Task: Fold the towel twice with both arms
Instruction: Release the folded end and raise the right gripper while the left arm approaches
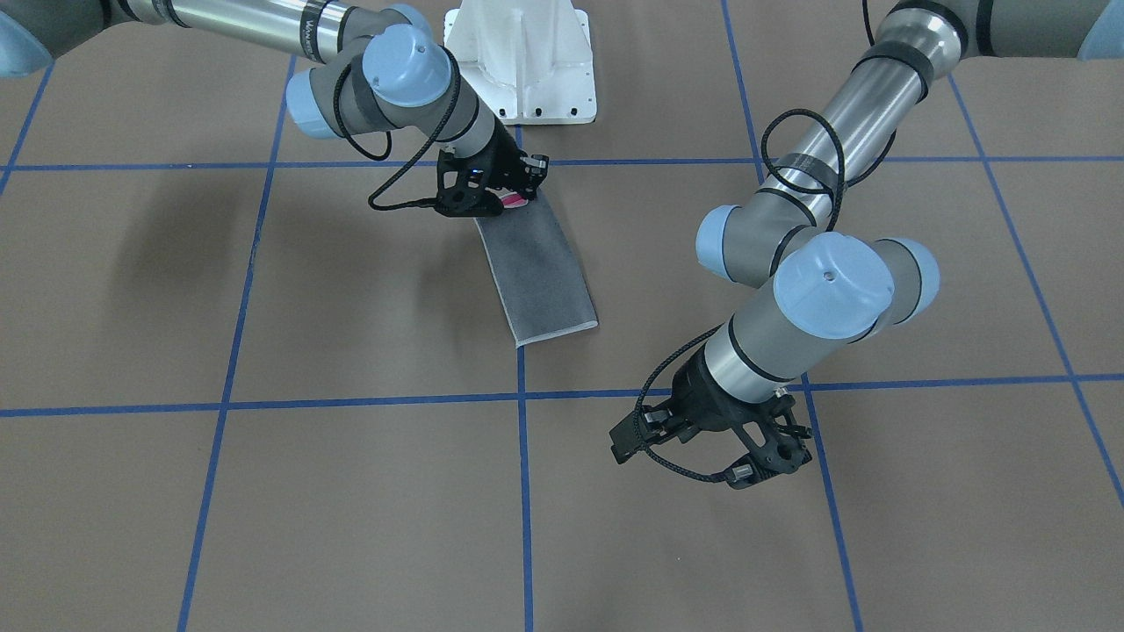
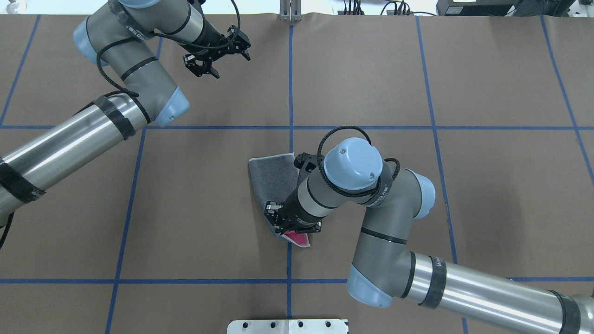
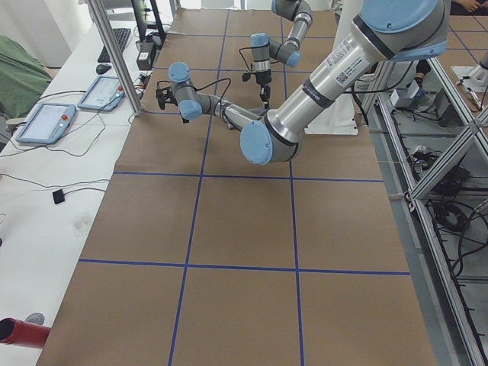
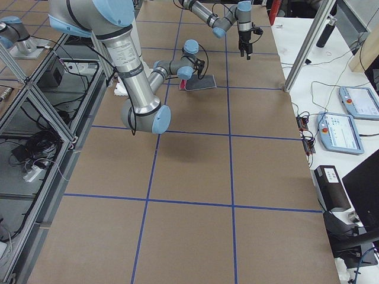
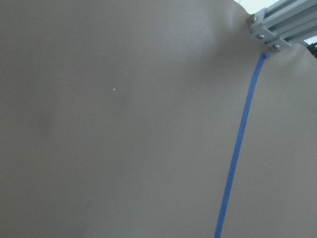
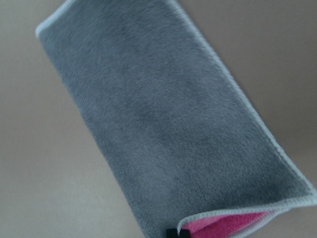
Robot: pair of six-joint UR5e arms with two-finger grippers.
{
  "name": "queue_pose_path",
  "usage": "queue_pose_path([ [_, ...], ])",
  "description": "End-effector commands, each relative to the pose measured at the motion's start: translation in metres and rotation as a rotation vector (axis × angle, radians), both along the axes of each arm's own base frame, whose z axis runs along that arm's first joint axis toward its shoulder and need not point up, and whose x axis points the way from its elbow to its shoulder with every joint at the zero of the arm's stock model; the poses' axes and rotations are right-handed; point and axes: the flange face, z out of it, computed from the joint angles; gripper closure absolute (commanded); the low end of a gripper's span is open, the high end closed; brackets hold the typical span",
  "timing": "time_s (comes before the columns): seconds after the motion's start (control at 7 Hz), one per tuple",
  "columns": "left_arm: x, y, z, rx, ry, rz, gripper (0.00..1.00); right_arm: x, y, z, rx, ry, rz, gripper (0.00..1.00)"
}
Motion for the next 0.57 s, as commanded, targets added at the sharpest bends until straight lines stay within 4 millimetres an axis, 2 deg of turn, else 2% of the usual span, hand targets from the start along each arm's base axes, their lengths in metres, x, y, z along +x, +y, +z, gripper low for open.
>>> queue_pose_path([
  [0.0,-0.001,0.0,0.0,0.0,-0.001,-0.001,0.0,-0.013,0.0,-0.017,0.004,-0.012,-0.008,0.6],
  [0.14,-0.002,-0.001,0.0,-0.001,-0.002,-0.002,0.0,-0.014,0.0,-0.026,0.009,-0.024,-0.008,0.49],
  [0.29,-0.006,-0.004,0.0,-0.001,-0.002,-0.008,0.0,-0.015,-0.002,-0.031,0.011,-0.029,-0.006,0.19],
  [0.43,-0.006,-0.004,0.0,-0.001,-0.002,-0.008,0.0,-0.013,-0.004,-0.036,-0.018,-0.03,0.014,0.0],
])
